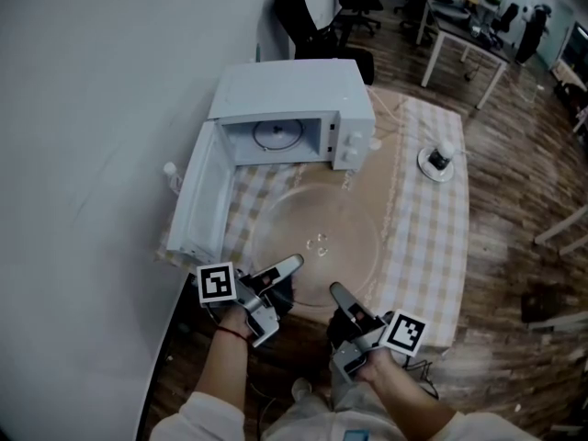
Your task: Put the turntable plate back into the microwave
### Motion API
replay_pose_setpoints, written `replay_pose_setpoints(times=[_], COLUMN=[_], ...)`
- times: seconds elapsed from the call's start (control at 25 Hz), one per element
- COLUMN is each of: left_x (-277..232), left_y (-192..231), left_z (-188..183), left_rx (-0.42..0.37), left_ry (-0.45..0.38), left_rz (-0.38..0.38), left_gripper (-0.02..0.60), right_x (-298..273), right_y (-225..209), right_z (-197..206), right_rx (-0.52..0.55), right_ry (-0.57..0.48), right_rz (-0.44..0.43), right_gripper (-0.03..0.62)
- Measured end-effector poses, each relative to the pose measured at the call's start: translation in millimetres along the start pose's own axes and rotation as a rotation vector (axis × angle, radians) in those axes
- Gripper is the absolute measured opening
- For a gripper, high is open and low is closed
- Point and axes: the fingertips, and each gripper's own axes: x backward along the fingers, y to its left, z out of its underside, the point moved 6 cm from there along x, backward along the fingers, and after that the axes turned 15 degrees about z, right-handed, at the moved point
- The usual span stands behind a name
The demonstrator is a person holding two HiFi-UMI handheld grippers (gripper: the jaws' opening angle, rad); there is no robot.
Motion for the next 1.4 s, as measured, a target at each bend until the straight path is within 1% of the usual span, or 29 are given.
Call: replay_pose_setpoints(times=[0.16,0.44,0.6,0.72,0.8,0.88,1.0,1.04,1.08,1.16,1.2,1.28,1.4], left_x=[-0.3,-0.5,-1.8,-6.4,-11.4,-13.3,-14.0,-14.6,-15.5,-18.1,-19.7,-23.2,-29.8], left_y=[2.9,4.3,0.6,-1.5,-0.4,1.6,7.0,9.2,11.2,14.0,14.6,13.9,8.4], left_z=[-2.8,-1.9,-0.4,3.1,12.3,21.1,29.2,30.3,30.4,27.7,25.9,22.1,16.1], left_rx=[0.007,-0.006,-0.015,-0.034,-0.055,-0.056,-0.032,-0.033,-0.037,-0.055,-0.065,-0.074,-0.082], left_ry=[-0.004,-0.028,-0.053,-0.058,-0.049,-0.086,-0.182,-0.212,-0.242,-0.293,-0.311,-0.336,-0.359], left_rz=[0.007,-0.009,0.004,0.032,0.018,0.002,0.009,0.008,0.005,-0.008,-0.014,-0.014,0.012], left_gripper=[0.017,0.029,0.032,0.083,0.117,0.117,0.115,0.097,0.061,0.038,0.026,0.026,0.026], right_x=[-4.6,-6.2,-6.5,-12.8,-17.3,-21.1,-28.6,-31.2,-33.7,-38.6,-41.0,-45.1,-50.0], right_y=[-1.5,-8.6,-10.0,-10.4,-11.5,-12.0,-11.0,-10.5,-10.1,-8.8,-7.6,-3.2,7.5], right_z=[-0.1,0.2,-0.6,-2.5,-7.2,-14.4,-23.4,-25.5,-27.5,-31.8,-34.2,-39.7,-50.1], right_rx=[-0.093,-0.159,-0.165,-0.188,-0.191,-0.174,-0.166,-0.168,-0.168,-0.168,-0.169,-0.163,-0.102], right_ry=[-0.004,-0.023,-0.016,-0.01,-0.013,-0.017,-0.016,-0.014,-0.012,-0.004,0.002,0.015,0.03], right_rz=[-0.056,-0.084,-0.107,-0.111,-0.102,-0.089,-0.085,-0.085,-0.083,-0.081,-0.08,-0.087,-0.125], right_gripper=[0.048,0.046,0.046,0.046,0.046,0.046,0.046,0.046,0.046,0.046,0.046,0.046,0.048])
